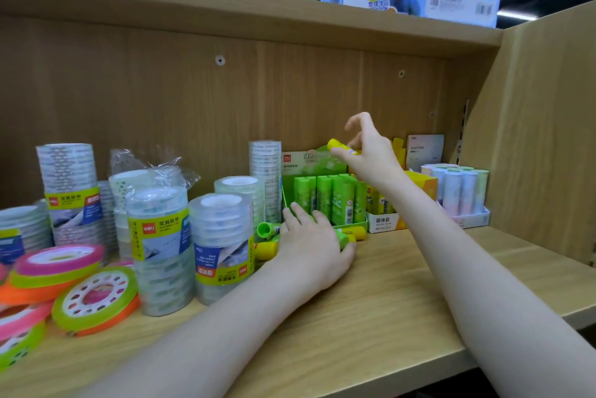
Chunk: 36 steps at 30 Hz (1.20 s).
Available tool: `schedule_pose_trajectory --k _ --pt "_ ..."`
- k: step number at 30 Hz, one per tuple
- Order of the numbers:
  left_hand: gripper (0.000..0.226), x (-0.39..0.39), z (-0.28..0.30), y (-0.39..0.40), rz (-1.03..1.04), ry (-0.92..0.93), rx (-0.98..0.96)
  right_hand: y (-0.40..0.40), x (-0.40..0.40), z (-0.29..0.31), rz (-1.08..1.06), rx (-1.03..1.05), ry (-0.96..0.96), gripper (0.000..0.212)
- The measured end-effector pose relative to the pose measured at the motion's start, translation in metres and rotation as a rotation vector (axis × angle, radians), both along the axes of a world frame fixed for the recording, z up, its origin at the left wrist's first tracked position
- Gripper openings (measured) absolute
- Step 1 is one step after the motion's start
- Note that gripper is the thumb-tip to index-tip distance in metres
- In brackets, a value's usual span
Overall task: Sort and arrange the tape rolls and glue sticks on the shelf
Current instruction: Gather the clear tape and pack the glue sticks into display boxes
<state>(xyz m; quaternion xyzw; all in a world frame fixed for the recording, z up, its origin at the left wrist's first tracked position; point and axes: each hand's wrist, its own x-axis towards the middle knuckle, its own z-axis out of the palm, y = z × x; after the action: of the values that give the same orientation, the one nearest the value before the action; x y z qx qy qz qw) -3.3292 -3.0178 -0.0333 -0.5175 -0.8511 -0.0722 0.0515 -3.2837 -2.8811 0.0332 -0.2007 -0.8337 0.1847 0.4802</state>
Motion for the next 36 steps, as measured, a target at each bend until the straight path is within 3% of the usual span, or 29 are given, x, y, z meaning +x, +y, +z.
schedule_pose_trajectory --k 4,8,14,17,21,26,29,32,36 --pt "0.08 0.0 -0.001 0.002 0.01 0.013 0.004 0.0 0.004 0.006 -0.113 0.046 -0.126 0.027" --pt "0.081 -0.002 -0.001 0.001 0.012 0.037 0.002 -0.001 0.008 0.001 0.065 -0.004 -0.063 0.016" --pt "0.081 -0.001 0.0 0.0 -0.002 0.025 0.003 -0.006 0.01 -0.014 0.047 0.038 0.002 0.049" --pt "0.081 -0.002 0.0 -0.001 -0.003 0.027 0.002 -0.005 0.01 -0.016 0.035 0.129 -0.005 0.042" --pt "0.081 -0.002 0.0 0.0 -0.005 0.028 0.008 -0.006 0.01 -0.02 -0.007 0.228 -0.155 0.036" --pt "0.081 -0.002 0.0 0.0 -0.005 0.034 0.003 -0.008 0.023 -0.015 0.064 0.099 0.257 0.025" --pt "0.079 -0.002 0.0 0.0 -0.009 0.027 -0.007 0.0 0.038 -0.022 -0.002 0.059 0.378 0.023" --pt "0.076 -0.004 -0.001 0.0 -0.032 0.022 -0.014 0.01 0.054 -0.031 -0.105 0.067 0.403 0.023" --pt "0.072 -0.006 -0.001 0.001 -0.108 0.063 0.004 0.017 0.066 -0.038 -0.202 0.097 0.234 0.025"
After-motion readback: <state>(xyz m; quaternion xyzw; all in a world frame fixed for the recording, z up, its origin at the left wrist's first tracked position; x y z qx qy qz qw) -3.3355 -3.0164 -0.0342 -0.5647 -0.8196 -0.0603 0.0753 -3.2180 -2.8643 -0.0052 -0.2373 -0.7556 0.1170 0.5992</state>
